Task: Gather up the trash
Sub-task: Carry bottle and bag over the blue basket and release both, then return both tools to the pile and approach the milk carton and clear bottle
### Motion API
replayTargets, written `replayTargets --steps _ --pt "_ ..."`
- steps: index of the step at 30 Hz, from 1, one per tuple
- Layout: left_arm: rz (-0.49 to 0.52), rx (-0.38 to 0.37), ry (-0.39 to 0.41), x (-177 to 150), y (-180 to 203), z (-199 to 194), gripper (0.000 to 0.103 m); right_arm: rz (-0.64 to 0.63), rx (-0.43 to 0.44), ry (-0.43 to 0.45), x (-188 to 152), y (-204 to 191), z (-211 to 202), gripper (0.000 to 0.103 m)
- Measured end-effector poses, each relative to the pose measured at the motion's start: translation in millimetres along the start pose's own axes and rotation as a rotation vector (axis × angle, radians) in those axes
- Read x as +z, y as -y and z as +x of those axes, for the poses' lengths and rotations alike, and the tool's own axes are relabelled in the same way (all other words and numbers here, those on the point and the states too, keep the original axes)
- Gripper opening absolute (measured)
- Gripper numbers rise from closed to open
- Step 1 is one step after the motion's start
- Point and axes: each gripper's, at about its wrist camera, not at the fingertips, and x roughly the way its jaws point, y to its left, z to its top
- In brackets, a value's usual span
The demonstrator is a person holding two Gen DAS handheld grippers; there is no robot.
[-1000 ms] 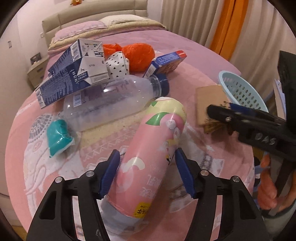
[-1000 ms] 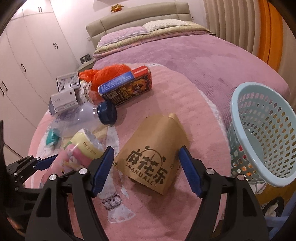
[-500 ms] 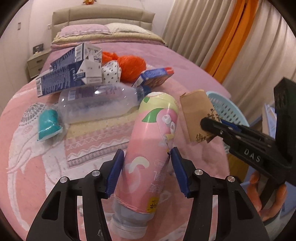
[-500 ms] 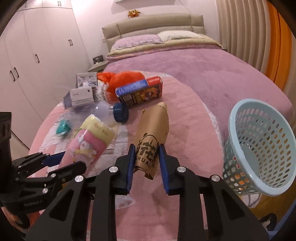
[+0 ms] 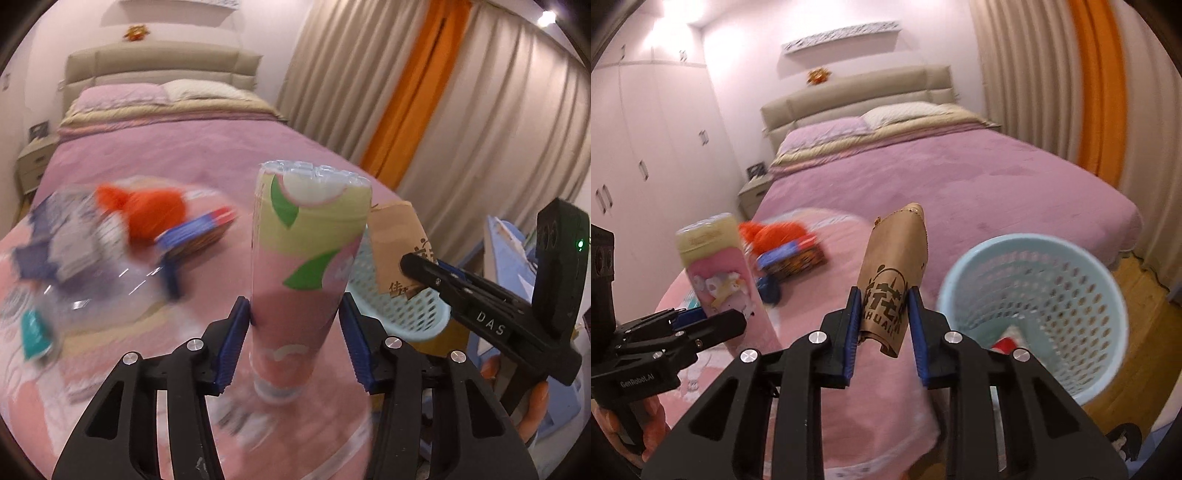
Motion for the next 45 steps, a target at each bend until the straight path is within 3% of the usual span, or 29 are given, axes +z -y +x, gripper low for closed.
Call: replayTargets --steps 8,12,20,24,27,28,29,31,37,45 --pt "0.1 -0.111 0.028 33.3 73.7 41.4 0.048 0.098 -0.14 0.063 12.9 80.8 -22.5 0.023" --pt "0.123 -0.163 0.008 39.1 104.0 76.6 0.048 0.159 -0.207 0.025 6.2 117.3 -12.5 0.023" --pt "0.151 -0.149 -0.085 34.3 127.8 139.8 0.048 0.222 -0.271 -0.074 -8.1 157.8 17.8 0.023" --pt "0.156 -0.133 -0.106 34.2 128.7 153.8 0.049 0.234 -0.279 -0.104 -12.4 162.8 27.6 0.031" --pt "0.134 -0.126 -0.12 33.2 123.3 160.2 0.051 0.261 -0.286 -0.105 -16.4 167.5 27.9 0.053" --pt "0.126 -0.125 -0.12 35.1 122.1 161.6 0.059 0.266 -0.285 -0.104 -17.2 165.6 29.2 0.053" --pt "0.119 -0.128 -0.117 33.6 119.5 159.2 0.066 0.273 -0.284 -0.105 -17.6 166.4 28.6 0.053" --pt "0.11 -0.14 -0.096 30.6 113.4 150.5 0.068 0.281 -0.28 -0.103 -18.0 167.4 28.0 0.053" --pt "0.07 -0.145 -0.047 19.2 90.1 116.3 0.068 0.269 -0.26 -0.085 -17.0 157.2 22.9 0.053" --pt "0.038 -0.095 0.061 16.6 56.4 51.1 0.068 0.186 -0.185 -0.038 -2.1 109.2 11.5 0.053"
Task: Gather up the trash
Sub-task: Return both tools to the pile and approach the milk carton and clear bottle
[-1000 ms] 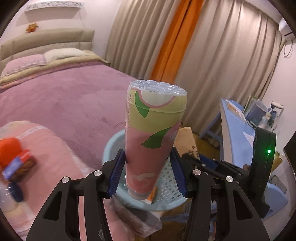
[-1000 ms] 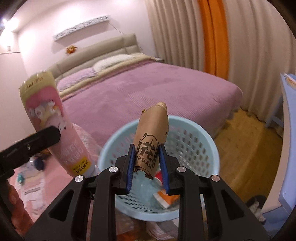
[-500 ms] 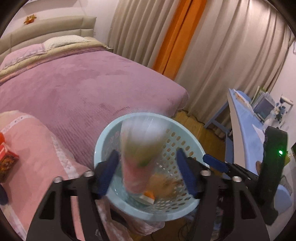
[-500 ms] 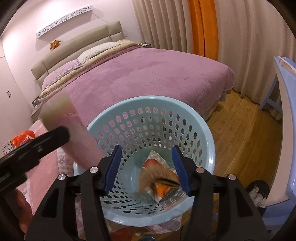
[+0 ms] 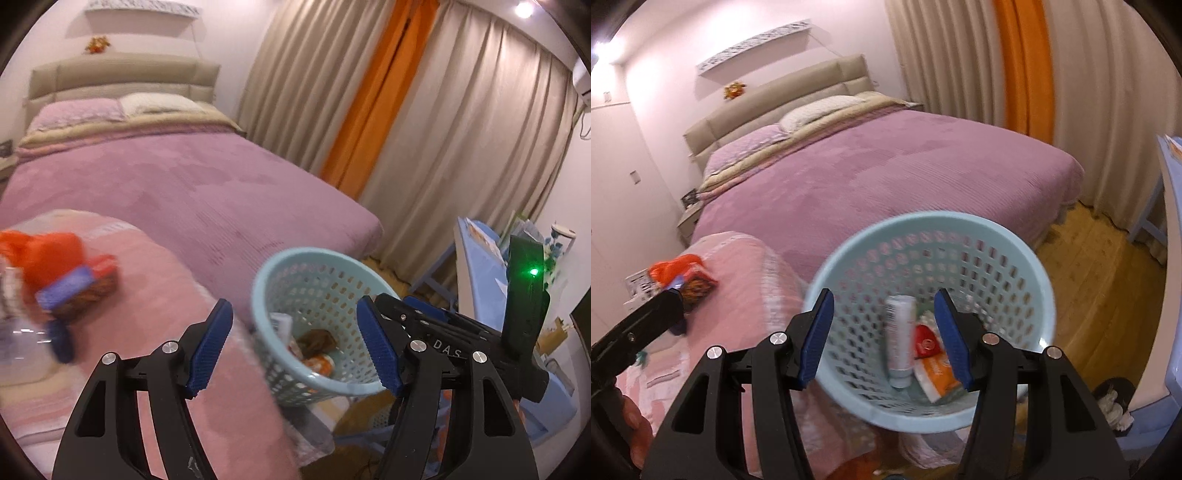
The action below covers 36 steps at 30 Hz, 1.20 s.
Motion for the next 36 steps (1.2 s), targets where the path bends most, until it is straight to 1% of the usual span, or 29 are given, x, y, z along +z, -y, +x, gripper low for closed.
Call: replayTargets --steps 3,6,10,14,16,18,19,21,23,25,29,33,36 --pt "-0.005 0.037 0.042 2.7 -11.2 -25.9 0.068 -0.037 0.045 0.015 1.2 -23.7 -5.2 0.053" --pt "-0.025 0.095 0.088 4.1 -28.1 -54.1 0.068 -0.08 0.085 0.03 -1.0 -49.0 -8.1 0.053" --pt "-0.071 0.208 0.137 3.1 -61.0 -87.6 0.068 -0.125 0.137 0.031 -8.0 -80.6 -3.8 0.053" --pt "-0.133 0.328 0.168 -2.3 -100.2 -112.6 0.068 -0.19 0.171 -0.009 -21.5 -116.8 11.8 0.053" --pt "-0.163 0.358 0.167 -5.3 -121.4 -119.9 0.071 -0.228 0.182 -0.031 -28.3 -135.2 19.8 0.053" --pt "-0.184 0.415 0.162 -7.8 -140.7 -122.9 0.071 -0.251 0.188 -0.046 -30.5 -150.4 25.7 0.053" --pt "-0.19 0.456 0.151 -7.7 -153.1 -121.4 0.071 -0.258 0.193 -0.049 -33.9 -156.4 25.8 0.053" --pt "-0.188 0.477 0.112 -5.5 -167.4 -116.1 0.072 -0.278 0.204 -0.054 -35.5 -168.9 29.2 0.053" --pt "-0.174 0.534 0.072 -4.8 -176.9 -106.4 0.072 -0.29 0.206 -0.056 -38.5 -178.8 31.5 0.054" --pt "-0.168 0.553 0.052 -5.1 -187.0 -101.8 0.071 -0.297 0.212 -0.06 -41.2 -185.7 33.7 0.057" --pt "-0.197 0.555 0.024 -13.6 -201.7 -100.0 0.062 -0.322 0.212 -0.07 -44.4 -199.1 35.8 0.057" --pt "-0.231 0.552 0.034 -20.7 -212.4 -110.0 0.061 -0.35 0.217 -0.066 -45.4 -210.2 33.8 0.057" --pt "-0.251 0.535 0.045 -26.4 -218.9 -119.8 0.062 -0.358 0.227 -0.068 -46.7 -215.3 33.8 0.06"
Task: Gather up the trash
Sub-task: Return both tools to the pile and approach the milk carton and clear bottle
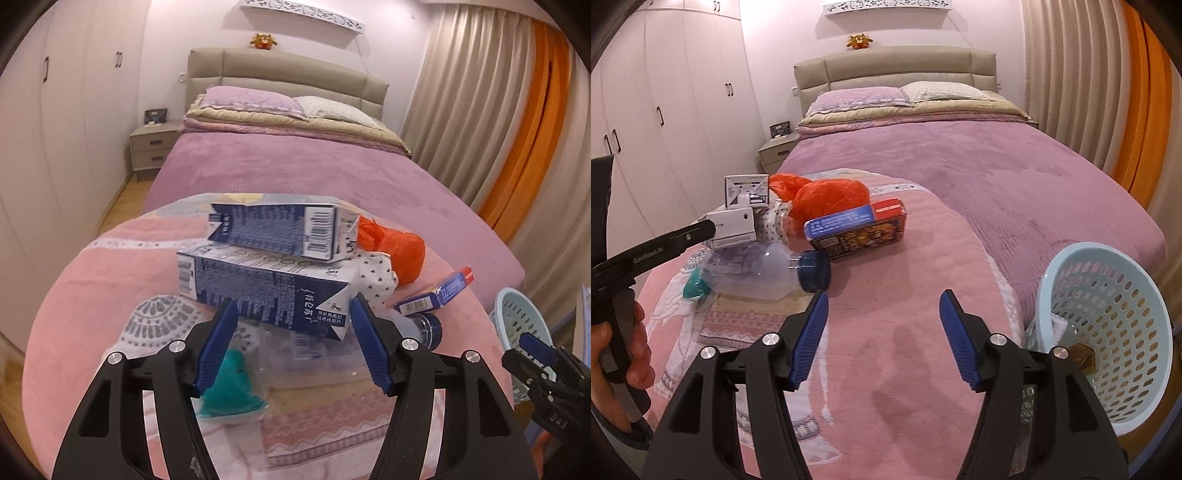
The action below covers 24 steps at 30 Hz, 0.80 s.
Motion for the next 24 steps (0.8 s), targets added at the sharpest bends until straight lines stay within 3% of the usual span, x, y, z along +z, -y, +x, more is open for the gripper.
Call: replayTargets --steps 3,9,13,15,17,24 --pt "-0.008 -0.031 0.005 -2.7 -5.9 -6.2 0.061 -0.01 0.007 -0.007 -0.4 -5.4 3.0 0.06" --pt "0.003 -0.007 0.012 -2.3 -5.9 -8.1 0.061 -0.038 0.013 -0.012 -1.7 -15.6 4.7 0.06" --pt "0.025 -0.025 0.024 -2.0 4.3 -5.2 0.071 -0.046 0.016 -0.021 -1.0 -19.1 8.2 0.06" --pt "0.046 -0.001 0.012 -0.5 11.2 1.5 0.066 -0.056 0.012 -0.022 -0.7 -21.7 8.1 0.06" --pt "0.055 -0.007 -0.008 -0.2 13.3 7.1 0.047 -0.067 0.01 -0.018 -0.1 -23.9 6.4 0.06" --pt "0.04 0.004 0.018 -9.4 -10.6 -17.6 0.041 -0.155 0.054 -0.013 13.4 -36.8 10.6 0.062"
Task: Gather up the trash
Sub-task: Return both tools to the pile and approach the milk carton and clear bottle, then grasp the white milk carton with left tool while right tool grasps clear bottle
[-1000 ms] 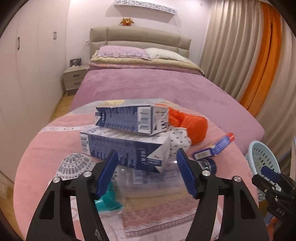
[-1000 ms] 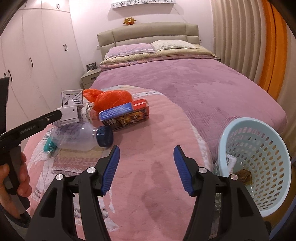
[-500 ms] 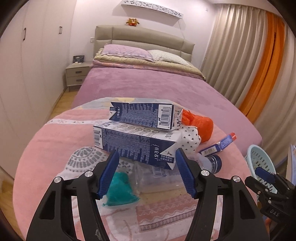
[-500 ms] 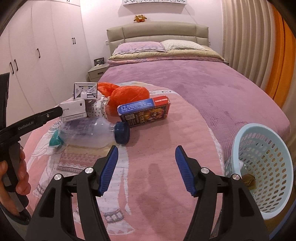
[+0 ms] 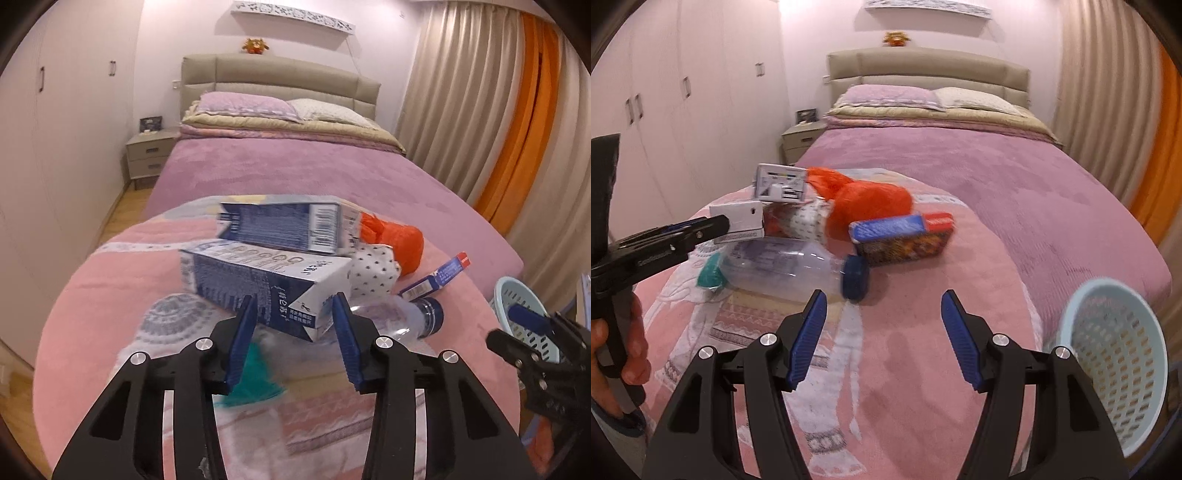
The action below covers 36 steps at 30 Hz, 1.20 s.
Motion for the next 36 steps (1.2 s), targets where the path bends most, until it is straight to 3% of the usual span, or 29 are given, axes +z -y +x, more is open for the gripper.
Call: replayTargets --steps 5,12,13,14,16,18,21,26,29,32,36 --pt "-0.055 0.032 0.011 -14.6 -33.7 -22.0 0.043 -0.051 0.093 0.011 10.2 -13.2 12.6 0.063" --pt "-0.157 0.074 -0.041 -39.7 -81.9 -27.6 0.043 -0.007 0.198 -0.037 20.9 -5.5 40.1 0.063" --pt "-0.166 0.057 -0.046 -40.1 -84.2 -28.2 0.049 -0.002 0.2 -0.044 21.9 -4.8 42.9 0.063" --pt "-0.182 0.023 -0.054 -40.3 -86.6 -28.4 0.063 0.001 0.203 -0.052 23.1 -5.2 44.8 0.063" --pt "-0.205 -0.05 -0.062 -38.2 -85.6 -26.2 0.08 -0.004 0.219 -0.076 25.3 -7.5 49.8 0.063" --pt "-0.2 -0.062 -0.063 -30.5 -78.8 -18.6 0.08 -0.018 0.212 -0.075 27.5 -11.6 52.3 0.063" --pt "-0.201 0.031 -0.077 -19.3 -74.1 0.1 0.08 -0.024 0.235 -0.084 29.6 -17.0 58.8 0.063" --pt "-0.24 0.035 -0.142 -10.0 -82.4 23.9 0.079 -0.058 0.208 -0.099 33.8 -22.6 74.2 0.063" --pt "-0.249 0.034 -0.175 -12.7 -83.3 33.7 0.072 -0.038 0.274 -0.134 34.9 -20.5 79.4 0.064" --pt "-0.267 -0.015 -0.201 -19.1 -85.5 37.7 0.067 -0.06 0.314 -0.156 26.6 -26.0 74.3 0.064" --pt "-0.286 -0.022 -0.181 -27.5 -90.6 30.0 0.058 -0.074 0.381 -0.169 8.6 -37.9 57.2 0.064"
